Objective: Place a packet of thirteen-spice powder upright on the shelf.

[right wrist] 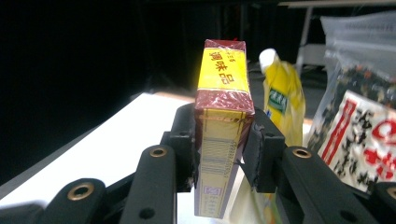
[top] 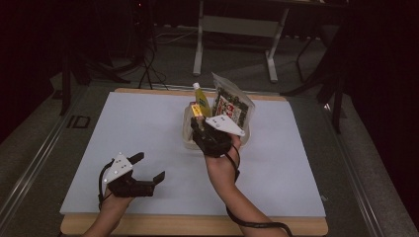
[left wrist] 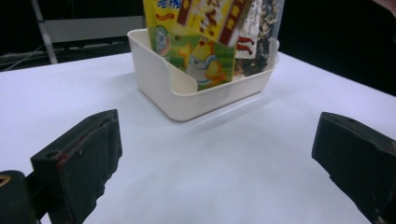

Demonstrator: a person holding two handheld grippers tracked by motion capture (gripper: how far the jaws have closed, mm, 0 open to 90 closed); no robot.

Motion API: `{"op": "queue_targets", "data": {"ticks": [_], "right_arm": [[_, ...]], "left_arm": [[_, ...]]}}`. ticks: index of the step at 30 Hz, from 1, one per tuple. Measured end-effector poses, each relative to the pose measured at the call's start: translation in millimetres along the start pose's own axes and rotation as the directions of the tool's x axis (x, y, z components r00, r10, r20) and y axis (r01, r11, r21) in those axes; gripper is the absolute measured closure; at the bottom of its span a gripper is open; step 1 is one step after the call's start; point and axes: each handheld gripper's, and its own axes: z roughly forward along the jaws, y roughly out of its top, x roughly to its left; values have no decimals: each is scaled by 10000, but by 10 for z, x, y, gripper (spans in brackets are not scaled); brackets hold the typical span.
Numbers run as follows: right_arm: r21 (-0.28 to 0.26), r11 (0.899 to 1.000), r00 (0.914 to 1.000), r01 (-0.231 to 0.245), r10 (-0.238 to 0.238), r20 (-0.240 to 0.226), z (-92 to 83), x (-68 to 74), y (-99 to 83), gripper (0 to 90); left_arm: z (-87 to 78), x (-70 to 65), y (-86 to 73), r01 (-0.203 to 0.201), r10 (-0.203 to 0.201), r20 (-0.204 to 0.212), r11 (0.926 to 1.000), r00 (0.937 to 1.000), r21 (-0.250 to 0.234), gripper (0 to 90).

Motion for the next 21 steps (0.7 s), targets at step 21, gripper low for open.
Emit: {"op": "queue_targets", "data": {"ticks": [21], "right_arm": [[888,9959,9824,-184,15,1869,742,65,-148,679]], "left_arm": [[-42,-11,-3,-19,17,-91,9997,10000,-245,21]]}}
